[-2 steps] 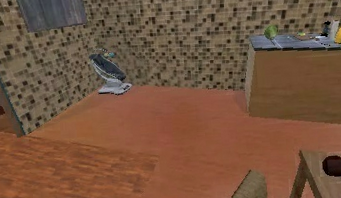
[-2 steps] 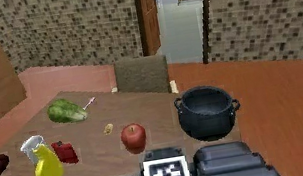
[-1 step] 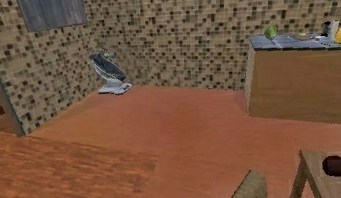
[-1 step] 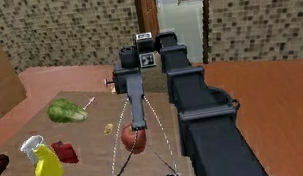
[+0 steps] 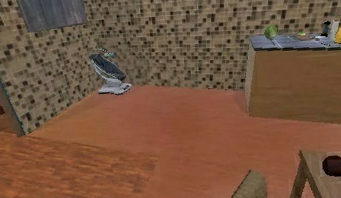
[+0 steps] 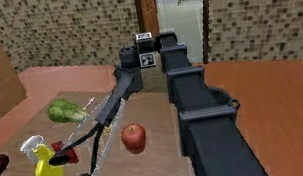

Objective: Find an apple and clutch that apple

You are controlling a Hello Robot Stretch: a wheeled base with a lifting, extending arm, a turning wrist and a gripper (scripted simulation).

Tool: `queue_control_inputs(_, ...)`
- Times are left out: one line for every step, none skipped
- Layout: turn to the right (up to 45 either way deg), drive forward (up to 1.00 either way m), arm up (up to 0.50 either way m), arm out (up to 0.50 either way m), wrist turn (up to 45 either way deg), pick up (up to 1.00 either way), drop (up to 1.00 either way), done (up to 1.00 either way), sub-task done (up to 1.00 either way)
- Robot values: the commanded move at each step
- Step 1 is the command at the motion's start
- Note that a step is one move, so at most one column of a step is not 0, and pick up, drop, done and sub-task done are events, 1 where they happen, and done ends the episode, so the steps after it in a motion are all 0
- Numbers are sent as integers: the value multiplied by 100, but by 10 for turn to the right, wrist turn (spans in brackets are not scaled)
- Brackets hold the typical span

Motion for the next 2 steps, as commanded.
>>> queue_control_inputs(0, 0, 0, 0, 450, 0, 0, 0, 0)
queue_control_inputs(0, 0, 0, 0, 450, 0, 0, 0, 0)
